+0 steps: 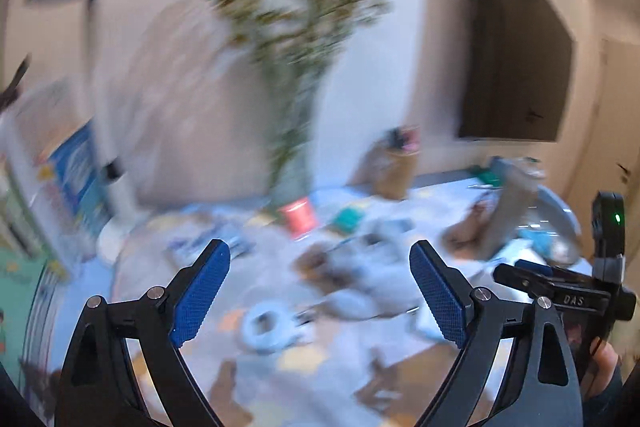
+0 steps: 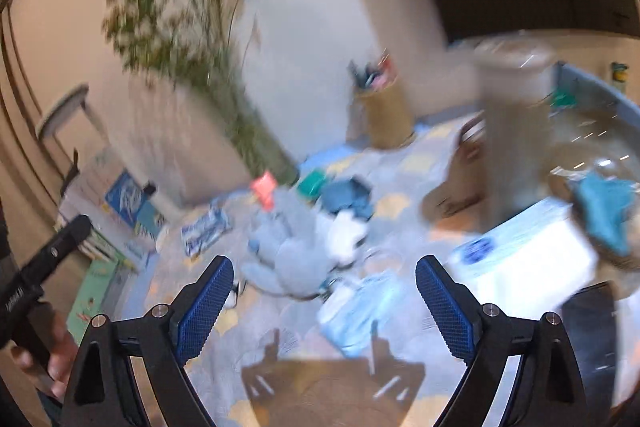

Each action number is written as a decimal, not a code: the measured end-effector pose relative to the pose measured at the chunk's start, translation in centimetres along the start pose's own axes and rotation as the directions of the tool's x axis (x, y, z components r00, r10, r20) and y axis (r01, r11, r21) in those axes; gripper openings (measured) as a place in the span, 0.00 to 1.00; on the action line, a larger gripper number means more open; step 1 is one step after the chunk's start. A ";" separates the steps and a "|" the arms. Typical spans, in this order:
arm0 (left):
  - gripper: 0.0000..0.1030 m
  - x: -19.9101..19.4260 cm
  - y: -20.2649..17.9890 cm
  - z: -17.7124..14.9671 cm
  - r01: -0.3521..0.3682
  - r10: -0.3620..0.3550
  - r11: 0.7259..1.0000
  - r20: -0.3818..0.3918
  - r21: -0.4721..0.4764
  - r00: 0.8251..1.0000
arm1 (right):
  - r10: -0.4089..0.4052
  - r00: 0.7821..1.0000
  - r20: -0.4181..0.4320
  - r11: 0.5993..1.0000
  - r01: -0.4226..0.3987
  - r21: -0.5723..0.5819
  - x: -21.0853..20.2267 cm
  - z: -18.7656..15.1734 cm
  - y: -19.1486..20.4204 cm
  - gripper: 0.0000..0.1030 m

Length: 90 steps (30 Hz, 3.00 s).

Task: Organize soft objects
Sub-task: 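Grasp the light-blue THERMOS ring with the left tool while the right grasps the blue mask, then carry the ring and mask to the glass bowl and release both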

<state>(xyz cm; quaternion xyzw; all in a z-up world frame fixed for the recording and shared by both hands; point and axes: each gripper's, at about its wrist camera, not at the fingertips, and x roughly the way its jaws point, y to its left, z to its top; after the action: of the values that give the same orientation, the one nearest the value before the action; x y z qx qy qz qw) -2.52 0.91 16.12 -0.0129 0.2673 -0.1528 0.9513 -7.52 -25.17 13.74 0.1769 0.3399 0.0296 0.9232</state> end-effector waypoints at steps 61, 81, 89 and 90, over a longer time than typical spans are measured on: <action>0.62 9.3 4.9 -8.4 0.066 -0.090 0.984 -0.138 -0.167 0.986 | -0.025 0.999 -0.043 0.990 0.019 -0.141 8.2 -7.1 0.4 0.29; 0.62 11.0 2.2 -10.9 0.156 -0.195 0.966 -0.182 -0.206 0.964 | 0.040 0.972 -0.233 0.992 -0.011 0.124 6.9 -9.0 -4.1 0.90; 0.62 10.3 0.2 -10.6 0.149 -0.171 0.981 -0.183 -0.127 0.968 | -0.313 0.937 -0.158 0.931 0.270 -0.245 9.5 -10.6 3.7 0.29; 0.62 10.0 -0.2 -10.4 0.151 -0.169 0.982 -0.177 -0.110 0.970 | -0.286 0.944 -0.166 0.940 0.243 -0.237 9.4 -10.6 3.7 0.24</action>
<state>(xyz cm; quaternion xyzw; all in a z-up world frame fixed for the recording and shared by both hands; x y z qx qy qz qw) 0.19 -1.68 2.22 -0.0655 0.3598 -0.2167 0.9052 -6.78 -16.79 1.75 0.0254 0.4458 -0.0415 0.8938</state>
